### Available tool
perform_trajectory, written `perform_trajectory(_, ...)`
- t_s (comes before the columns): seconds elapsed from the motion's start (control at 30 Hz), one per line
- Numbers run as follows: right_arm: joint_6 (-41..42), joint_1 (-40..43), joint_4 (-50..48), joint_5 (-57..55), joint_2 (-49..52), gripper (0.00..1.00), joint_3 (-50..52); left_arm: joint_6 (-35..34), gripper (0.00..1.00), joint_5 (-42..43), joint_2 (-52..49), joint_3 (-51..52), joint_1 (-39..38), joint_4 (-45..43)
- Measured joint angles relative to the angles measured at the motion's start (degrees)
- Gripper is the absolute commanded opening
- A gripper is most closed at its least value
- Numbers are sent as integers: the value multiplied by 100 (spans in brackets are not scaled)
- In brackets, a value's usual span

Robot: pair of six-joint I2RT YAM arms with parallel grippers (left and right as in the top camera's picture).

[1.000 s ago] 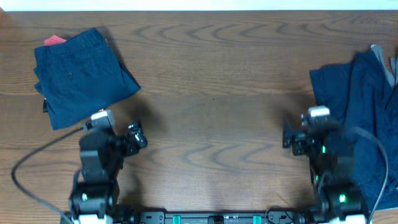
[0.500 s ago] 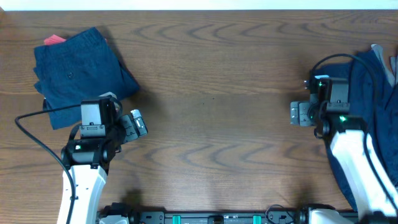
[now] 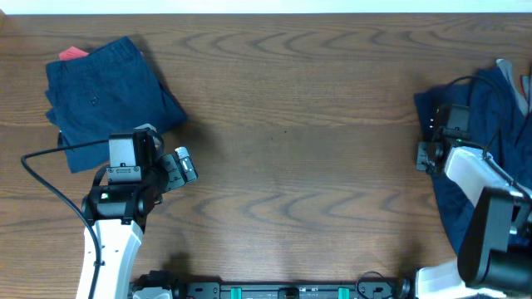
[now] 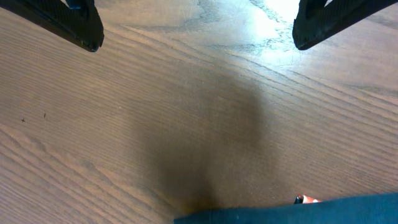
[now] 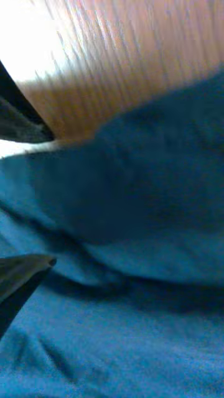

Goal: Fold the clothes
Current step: 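Reach the right gripper into the right pile and grasp navy shorts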

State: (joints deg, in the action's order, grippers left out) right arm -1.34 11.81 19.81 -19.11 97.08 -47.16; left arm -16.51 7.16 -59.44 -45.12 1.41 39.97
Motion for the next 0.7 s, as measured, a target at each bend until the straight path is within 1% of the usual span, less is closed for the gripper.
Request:
perform_trajectory(0.03, 39, 42, -85, -22, 46, 39, -24, -2, 98, 0, 0, 0, 0, 0)
perform_trajectory(0.07, 105, 72, -142, -17, 109, 15, -59, -2, 98, 0, 0, 0, 0, 0)
perform_trajectory(0.1, 76, 96, -160, -11, 140, 2, -61, -2, 98, 0, -2, 0, 0, 0)
perform_trajectory(0.3, 323, 120, -96, -20, 214, 1, -92, -2, 98, 0, -2, 0, 0, -7)
perform_trajectory(0.43, 501, 177, 437, 24, -149, 1, -376, -2, 98, 0, -2, 0, 0, -9)
perform_trajectory(0.57, 560, 310, 1071, 63, -835, 1, -1447, -2, 98, 0, -2, 0, 0, -9)
perform_trajectory(0.7, 562, 387, 1502, 212, -1438, 1, -2883, -2, 98, 2, -2, 0, 0, -7)
